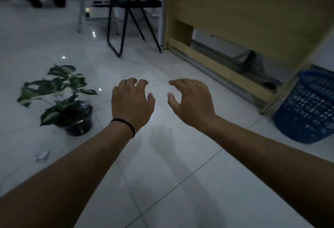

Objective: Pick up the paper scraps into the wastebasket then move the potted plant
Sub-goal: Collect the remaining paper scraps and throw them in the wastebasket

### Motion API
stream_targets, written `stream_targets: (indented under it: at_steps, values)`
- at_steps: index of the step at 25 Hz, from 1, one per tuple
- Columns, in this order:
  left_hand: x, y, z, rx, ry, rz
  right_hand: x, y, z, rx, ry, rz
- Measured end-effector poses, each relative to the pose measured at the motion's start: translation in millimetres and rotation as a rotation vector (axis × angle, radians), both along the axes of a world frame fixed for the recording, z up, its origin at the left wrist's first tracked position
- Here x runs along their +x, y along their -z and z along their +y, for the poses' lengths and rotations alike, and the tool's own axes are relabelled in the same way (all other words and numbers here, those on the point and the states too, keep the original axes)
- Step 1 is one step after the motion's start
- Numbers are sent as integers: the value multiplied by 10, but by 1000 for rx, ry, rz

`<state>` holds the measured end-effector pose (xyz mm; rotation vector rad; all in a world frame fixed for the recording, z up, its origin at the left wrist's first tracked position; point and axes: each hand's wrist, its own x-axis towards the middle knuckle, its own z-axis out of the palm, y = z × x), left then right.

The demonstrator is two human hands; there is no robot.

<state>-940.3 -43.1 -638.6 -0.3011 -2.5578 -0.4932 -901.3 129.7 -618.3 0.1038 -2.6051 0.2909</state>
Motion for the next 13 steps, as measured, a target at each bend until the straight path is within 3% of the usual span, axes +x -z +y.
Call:
stream_targets:
  at_steps: [7, 13]
  values:
    - [460, -70, -1879, 44, -172, -32, 29, -344, -1737, 150, -292, -56]
    - [473, 339, -3020, 24, -340, -87, -174, 190, -2719, 195, -548, -118]
